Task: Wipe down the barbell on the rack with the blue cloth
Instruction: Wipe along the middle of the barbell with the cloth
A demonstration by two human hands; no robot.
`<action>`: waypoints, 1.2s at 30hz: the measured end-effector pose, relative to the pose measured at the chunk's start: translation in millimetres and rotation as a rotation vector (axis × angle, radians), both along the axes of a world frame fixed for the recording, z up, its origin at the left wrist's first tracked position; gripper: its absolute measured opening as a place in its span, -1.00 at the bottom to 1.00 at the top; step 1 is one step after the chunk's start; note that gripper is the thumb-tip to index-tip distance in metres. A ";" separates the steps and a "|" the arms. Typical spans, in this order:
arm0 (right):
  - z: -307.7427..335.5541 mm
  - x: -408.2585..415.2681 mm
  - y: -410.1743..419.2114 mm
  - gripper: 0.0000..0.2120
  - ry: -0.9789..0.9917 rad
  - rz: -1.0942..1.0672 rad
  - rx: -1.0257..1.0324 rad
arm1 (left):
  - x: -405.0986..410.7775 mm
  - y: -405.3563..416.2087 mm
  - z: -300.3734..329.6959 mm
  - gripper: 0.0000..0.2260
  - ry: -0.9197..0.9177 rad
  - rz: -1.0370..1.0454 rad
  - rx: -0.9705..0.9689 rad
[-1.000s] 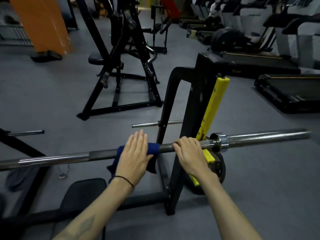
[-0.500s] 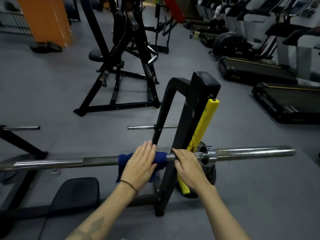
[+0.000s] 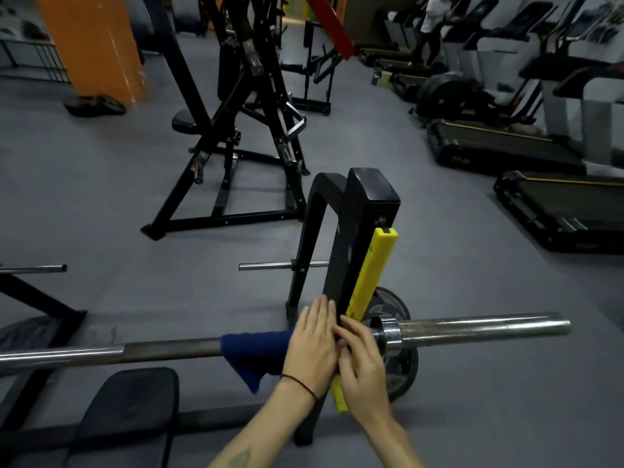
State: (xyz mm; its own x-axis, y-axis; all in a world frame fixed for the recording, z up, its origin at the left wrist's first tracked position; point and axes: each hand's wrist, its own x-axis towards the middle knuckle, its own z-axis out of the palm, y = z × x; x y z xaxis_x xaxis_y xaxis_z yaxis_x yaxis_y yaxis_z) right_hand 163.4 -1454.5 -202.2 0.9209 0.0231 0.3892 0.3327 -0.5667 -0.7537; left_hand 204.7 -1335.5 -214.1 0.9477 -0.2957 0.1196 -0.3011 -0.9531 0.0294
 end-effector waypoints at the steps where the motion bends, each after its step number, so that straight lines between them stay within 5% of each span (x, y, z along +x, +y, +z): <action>1: -1.5 -2.9 -8.1 -0.66 -0.054 0.023 -0.047 | -2.7 6.6 0.2 -0.37 0.009 0.024 -0.034; 7: -1.4 15.1 -76.8 -0.67 -0.147 -0.028 -0.379 | -29.2 87.6 3.6 -0.29 -0.007 0.123 0.037; 11: -5.1 43.0 -87.9 -0.59 -0.096 -0.021 -0.581 | -25.2 57.7 0.3 -0.31 -0.009 0.250 0.122; 16: 0.4 61.3 -92.4 -0.66 -0.129 0.004 -0.628 | -5.1 -34.4 7.8 -0.54 0.010 0.190 0.031; 20: 1.6 68.3 -97.1 -0.67 -0.115 0.011 -0.615 | -14.8 6.3 3.7 -0.66 -0.121 0.138 -0.065; 25: 2.2 70.1 -91.5 -0.72 -0.104 -0.033 -0.604 | -33.3 94.7 -9.5 -0.63 -0.217 0.220 -0.040; 31: 20.5 83.2 -85.1 -0.73 0.141 0.028 -0.723 | -21.9 60.3 2.4 -0.65 -0.240 0.343 -0.072; 36: 30.7 84.1 -78.2 -0.71 0.289 0.033 -0.760 | -8.5 2.3 1.5 -0.53 -0.109 0.208 -0.053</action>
State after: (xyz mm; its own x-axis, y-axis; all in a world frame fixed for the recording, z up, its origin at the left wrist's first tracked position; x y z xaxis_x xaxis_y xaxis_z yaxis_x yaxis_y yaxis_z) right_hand 247.5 -1532.7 -171.5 0.9768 0.2142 0.0037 0.2095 -0.9514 -0.2255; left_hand 196.2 -1333.2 -212.6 0.9682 -0.0865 0.2348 -0.1030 -0.9930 0.0586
